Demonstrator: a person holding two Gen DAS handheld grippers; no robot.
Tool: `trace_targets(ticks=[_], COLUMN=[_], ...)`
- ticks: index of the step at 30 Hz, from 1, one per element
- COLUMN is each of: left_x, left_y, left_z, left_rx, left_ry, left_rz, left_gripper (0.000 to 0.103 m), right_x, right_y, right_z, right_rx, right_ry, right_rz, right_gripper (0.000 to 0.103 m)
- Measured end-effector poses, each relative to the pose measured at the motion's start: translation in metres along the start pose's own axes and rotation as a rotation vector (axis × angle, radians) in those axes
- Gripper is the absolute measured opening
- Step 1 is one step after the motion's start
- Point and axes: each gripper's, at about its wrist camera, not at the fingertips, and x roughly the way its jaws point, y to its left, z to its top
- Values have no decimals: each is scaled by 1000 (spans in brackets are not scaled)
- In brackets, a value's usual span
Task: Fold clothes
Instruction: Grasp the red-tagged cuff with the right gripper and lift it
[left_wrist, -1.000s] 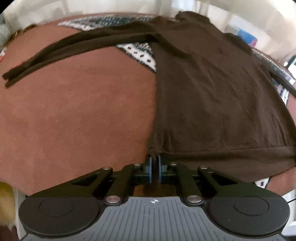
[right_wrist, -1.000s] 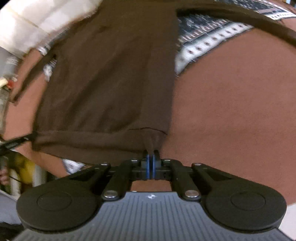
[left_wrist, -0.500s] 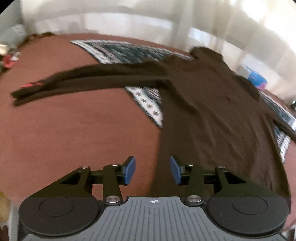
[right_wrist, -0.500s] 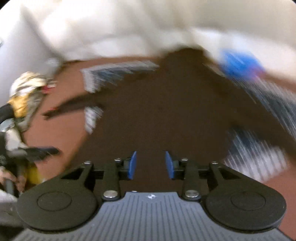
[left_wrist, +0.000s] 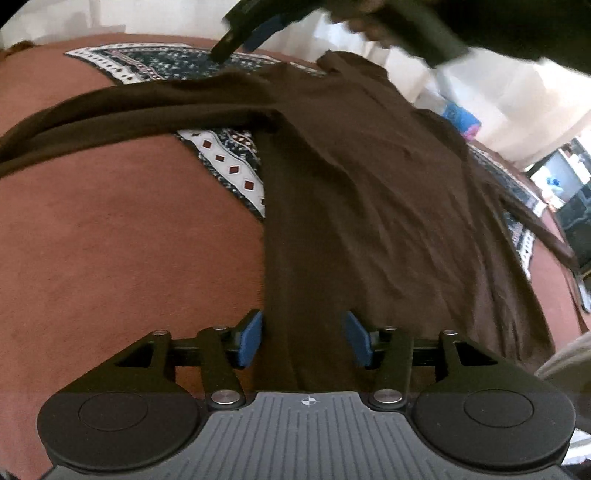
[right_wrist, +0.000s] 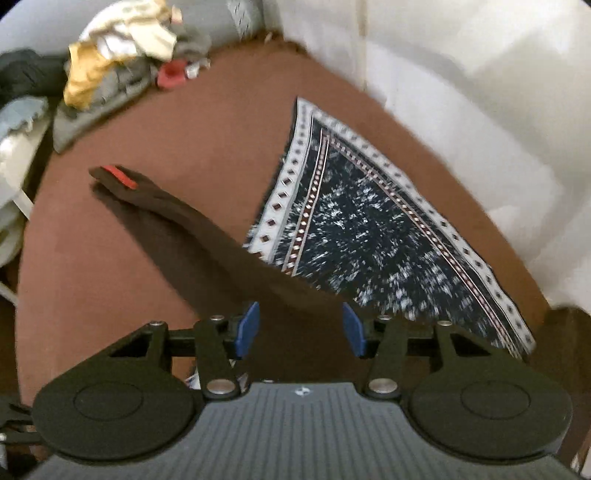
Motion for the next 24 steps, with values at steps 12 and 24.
trace_targets(ticks=[12, 24], left_x=[1, -41], left_y=[10, -41], left_z=[3, 26], left_rx=[-48, 0], left_ry=[25, -94], left_rz=[-34, -70], left_gripper=[5, 0], right_x=[66, -43], right_y=[-11, -59], right_z=[12, -13], right_rx=[-61, 98], right_ry=[215, -107], right_rz=[97, 212], right_gripper=[17, 6])
